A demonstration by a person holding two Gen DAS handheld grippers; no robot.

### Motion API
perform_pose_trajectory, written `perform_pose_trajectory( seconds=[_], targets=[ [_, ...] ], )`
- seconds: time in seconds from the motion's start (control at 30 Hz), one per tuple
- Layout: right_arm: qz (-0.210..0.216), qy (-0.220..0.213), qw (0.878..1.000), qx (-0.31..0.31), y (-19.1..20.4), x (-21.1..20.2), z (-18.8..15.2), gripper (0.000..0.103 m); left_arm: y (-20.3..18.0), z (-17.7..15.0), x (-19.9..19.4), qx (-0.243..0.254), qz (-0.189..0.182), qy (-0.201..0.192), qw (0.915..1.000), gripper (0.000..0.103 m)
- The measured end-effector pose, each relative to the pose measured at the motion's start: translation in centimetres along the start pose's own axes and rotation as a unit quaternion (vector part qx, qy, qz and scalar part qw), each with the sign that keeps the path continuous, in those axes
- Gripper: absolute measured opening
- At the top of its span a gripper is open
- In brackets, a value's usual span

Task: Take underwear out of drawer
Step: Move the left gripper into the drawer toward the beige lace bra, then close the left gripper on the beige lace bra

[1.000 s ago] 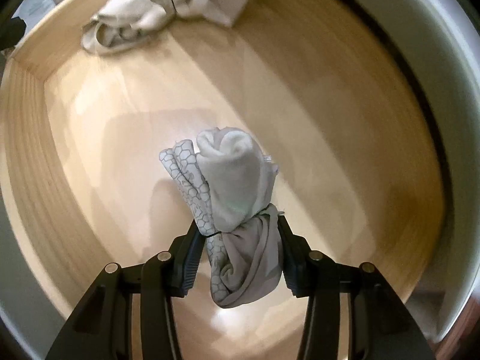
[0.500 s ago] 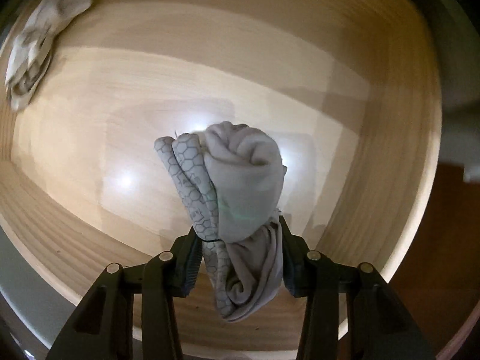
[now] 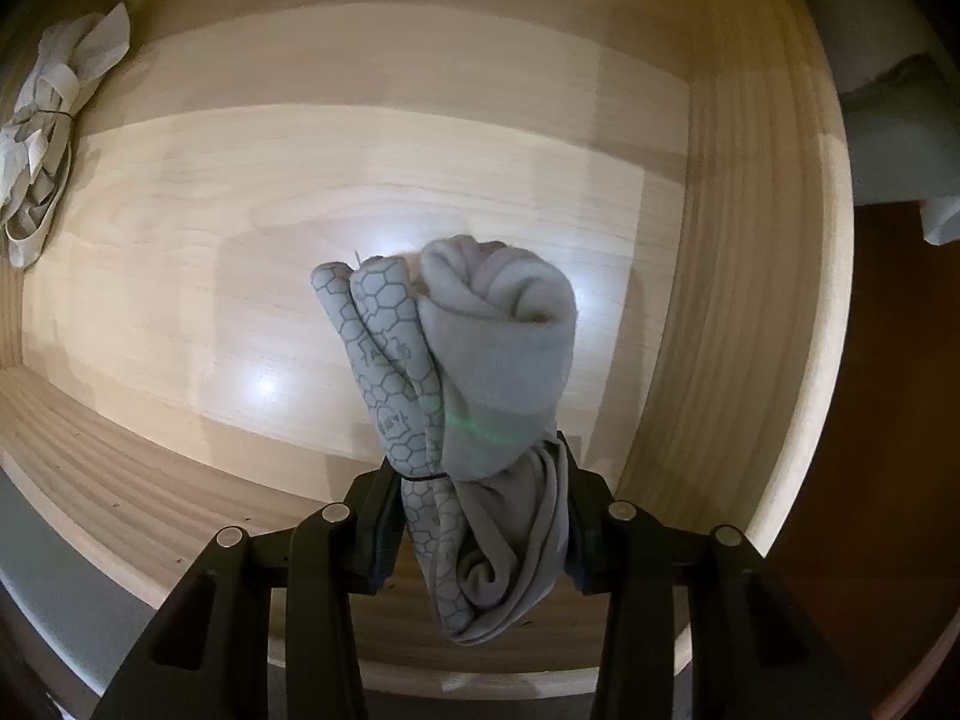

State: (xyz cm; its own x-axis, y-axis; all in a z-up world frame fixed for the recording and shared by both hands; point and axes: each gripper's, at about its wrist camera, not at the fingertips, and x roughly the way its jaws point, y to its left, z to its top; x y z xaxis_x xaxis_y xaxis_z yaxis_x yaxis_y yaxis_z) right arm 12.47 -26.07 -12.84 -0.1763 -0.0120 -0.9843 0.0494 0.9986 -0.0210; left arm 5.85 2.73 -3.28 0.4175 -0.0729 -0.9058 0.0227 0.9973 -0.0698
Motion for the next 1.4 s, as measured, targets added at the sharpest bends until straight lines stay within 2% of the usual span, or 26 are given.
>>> perform_pose_trajectory(
  seconds=[0.13, 0.33, 0.47, 0.87, 1.0, 1.2, 1.3, 1.4],
  targets=[
    [0.009, -0.004, 1.000, 0.004, -0.7, 0.2, -1.2, 0.039, -0.6, 0.2, 0.1, 0.022, -0.041, 0.006, 0.9989, 0.058],
    [0.015, -0.007, 1.000, 0.003, -1.6, -0.3, -1.4, 0.039, -1.9, 1.6, -0.1, 0.073, -0.049, -0.008, 0.9961, 0.058],
    [0.024, -0.009, 1.000, 0.006, -1.8, -0.1, -1.3, 0.039, -2.7, 3.4, 0.7, 0.111, -0.035, -0.018, 0.9931, 0.058],
    [0.049, -0.013, 0.999, 0.008, -3.4, 0.4, -2.1, 0.039, -4.5, 7.4, 6.9, 0.130, 0.005, 0.043, 0.9905, 0.058],
    [0.056, -0.013, 0.998, 0.010, -3.8, 0.5, -2.2, 0.040, -5.2, 7.9, 8.9, 0.153, 0.030, 0.069, 0.9853, 0.058],
    [0.068, -0.014, 0.998, 0.013, -4.4, 0.3, -2.3, 0.040, -6.3, 7.7, 9.8, 0.200, 0.057, 0.064, 0.9759, 0.058],
    [0.071, -0.014, 0.997, 0.014, -4.7, 0.3, -2.3, 0.040, -7.0, 7.1, 10.1, 0.223, 0.077, 0.062, 0.9699, 0.051],
    [0.074, -0.015, 0.997, 0.016, -5.0, -0.2, -2.3, 0.040, -7.3, 7.1, 10.3, 0.223, 0.083, 0.069, 0.9687, 0.045]
  ],
)
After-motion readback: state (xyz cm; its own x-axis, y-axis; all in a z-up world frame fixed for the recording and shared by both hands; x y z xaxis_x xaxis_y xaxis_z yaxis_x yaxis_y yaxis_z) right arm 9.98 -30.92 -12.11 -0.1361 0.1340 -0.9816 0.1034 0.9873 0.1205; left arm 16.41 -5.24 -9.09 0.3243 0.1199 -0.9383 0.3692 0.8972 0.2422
